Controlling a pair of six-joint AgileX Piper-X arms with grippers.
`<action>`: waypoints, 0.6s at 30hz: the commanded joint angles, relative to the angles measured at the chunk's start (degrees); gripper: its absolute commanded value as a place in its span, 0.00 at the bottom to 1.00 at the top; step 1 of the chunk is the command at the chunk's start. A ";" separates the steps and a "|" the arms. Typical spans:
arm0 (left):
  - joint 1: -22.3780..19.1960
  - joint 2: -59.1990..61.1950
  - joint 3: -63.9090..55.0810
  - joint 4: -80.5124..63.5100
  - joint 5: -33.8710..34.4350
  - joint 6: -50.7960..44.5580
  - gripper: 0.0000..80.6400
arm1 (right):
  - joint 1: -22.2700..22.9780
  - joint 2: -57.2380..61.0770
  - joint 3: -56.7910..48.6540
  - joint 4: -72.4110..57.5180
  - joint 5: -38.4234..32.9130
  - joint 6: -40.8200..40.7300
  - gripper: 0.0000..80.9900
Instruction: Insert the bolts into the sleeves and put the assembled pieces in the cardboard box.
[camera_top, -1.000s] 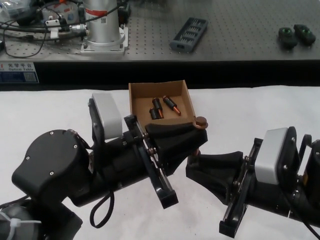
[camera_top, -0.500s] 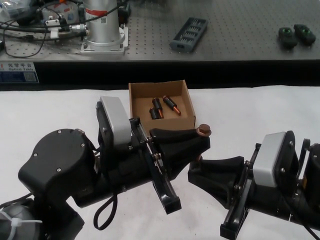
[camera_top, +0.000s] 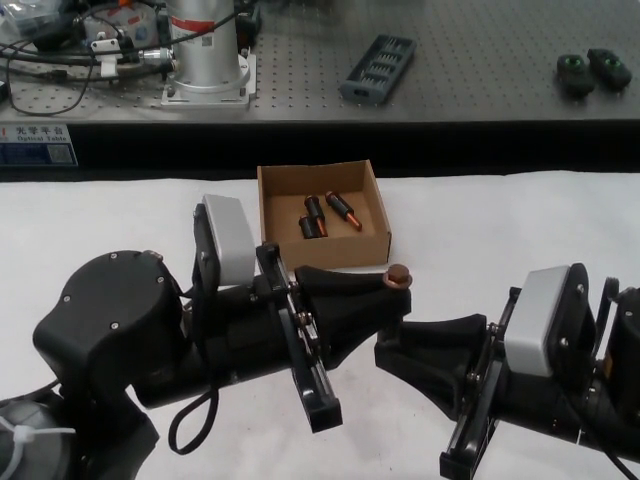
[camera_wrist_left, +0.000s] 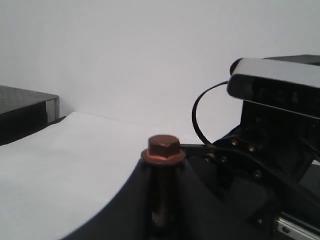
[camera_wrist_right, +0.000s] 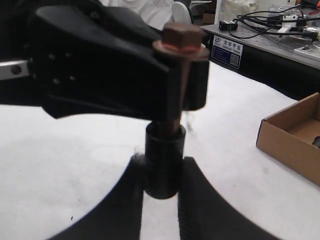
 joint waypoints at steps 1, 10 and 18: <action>0.36 0.12 0.12 4.51 1.19 0.10 0.21 | -0.41 -0.42 -0.77 -3.89 -0.33 -0.46 0.07; 0.32 0.12 0.12 4.31 2.02 0.10 0.32 | -0.41 -0.42 -0.77 -3.97 -0.33 -0.46 0.07; 0.32 -1.66 0.12 3.38 2.02 -2.06 0.62 | -0.41 -0.42 -0.77 -3.97 -0.33 -0.46 0.07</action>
